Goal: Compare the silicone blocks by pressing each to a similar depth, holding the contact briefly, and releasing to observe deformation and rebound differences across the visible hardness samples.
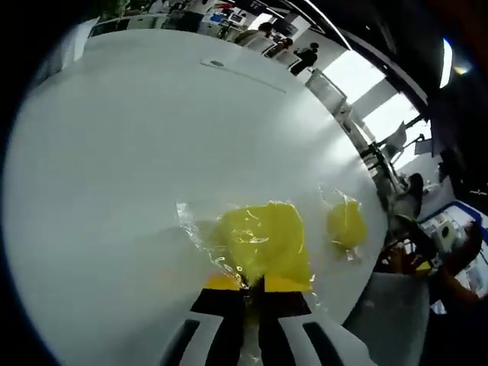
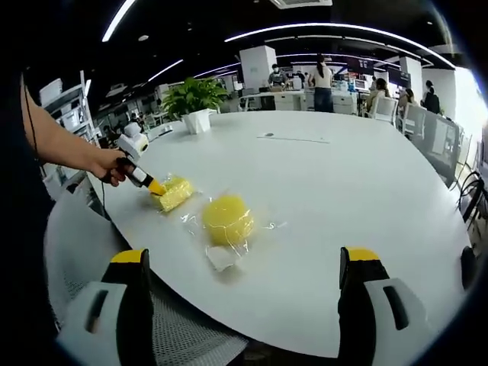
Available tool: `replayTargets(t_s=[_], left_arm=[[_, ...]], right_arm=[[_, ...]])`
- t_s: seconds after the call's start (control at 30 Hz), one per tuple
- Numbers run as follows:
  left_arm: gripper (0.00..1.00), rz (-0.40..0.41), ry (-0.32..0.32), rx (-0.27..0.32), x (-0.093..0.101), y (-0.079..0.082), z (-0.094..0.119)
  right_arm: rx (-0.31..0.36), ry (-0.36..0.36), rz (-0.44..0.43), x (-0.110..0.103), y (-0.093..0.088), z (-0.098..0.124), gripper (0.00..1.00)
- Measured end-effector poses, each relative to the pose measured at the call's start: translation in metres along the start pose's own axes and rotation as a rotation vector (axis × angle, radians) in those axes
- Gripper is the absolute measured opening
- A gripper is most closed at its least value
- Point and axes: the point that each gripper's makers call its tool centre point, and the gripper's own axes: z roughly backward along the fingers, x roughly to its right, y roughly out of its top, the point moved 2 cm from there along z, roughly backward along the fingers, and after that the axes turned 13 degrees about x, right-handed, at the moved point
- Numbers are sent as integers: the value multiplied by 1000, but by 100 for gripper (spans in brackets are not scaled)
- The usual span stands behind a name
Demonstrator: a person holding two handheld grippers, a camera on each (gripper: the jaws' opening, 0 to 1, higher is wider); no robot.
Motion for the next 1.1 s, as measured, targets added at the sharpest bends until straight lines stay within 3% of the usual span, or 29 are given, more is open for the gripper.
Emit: replayTargets(t_s=[0.03, 0.17, 0.23, 0.3, 0.37, 0.4, 0.47, 0.53, 0.57, 0.77, 0.9, 1.03, 1.1], left_arm=[[1, 18, 1, 0, 1, 0, 0], [0, -36, -28, 36, 9, 0, 5], [0, -116, -69, 101, 20, 9, 9], [0, -139, -100, 160, 29, 21, 13], [0, -184, -181, 236, 43, 32, 17], [0, -165, -157, 237, 45, 32, 22], [0, -233, -170, 297, 48, 39, 27], [0, -222, -160, 335, 50, 43, 34], [0, -252, -162, 377, 53, 47, 39], [0, -298, -184, 530, 73, 69, 66], [0, -223, -263, 615, 97, 83, 85], [0, -309, -264, 673, 118, 91, 102], [0, -367, -257, 692, 126, 95, 107]], right_arm=[[3, -3, 1, 1, 3, 1, 97], [-3, -8, -7, 9, 4, 3, 97], [3, -11, -10, 11, 6, 3, 97], [18, -14, -5, 11, 11, 3, 97], [39, -12, -11, 11, 16, 3, 97], [45, -8, -11, 10, 18, 2, 97], [41, 1, -5, 8, 20, 0, 97], [46, 13, 2, 5, 26, -2, 97], [49, 17, 4, 4, 29, -3, 97], [114, 52, -7, -7, 65, -11, 97], [168, 138, 48, -21, 94, -21, 97], [176, 171, 30, -32, 123, -32, 90], [238, 220, 24, -44, 148, -39, 91]])
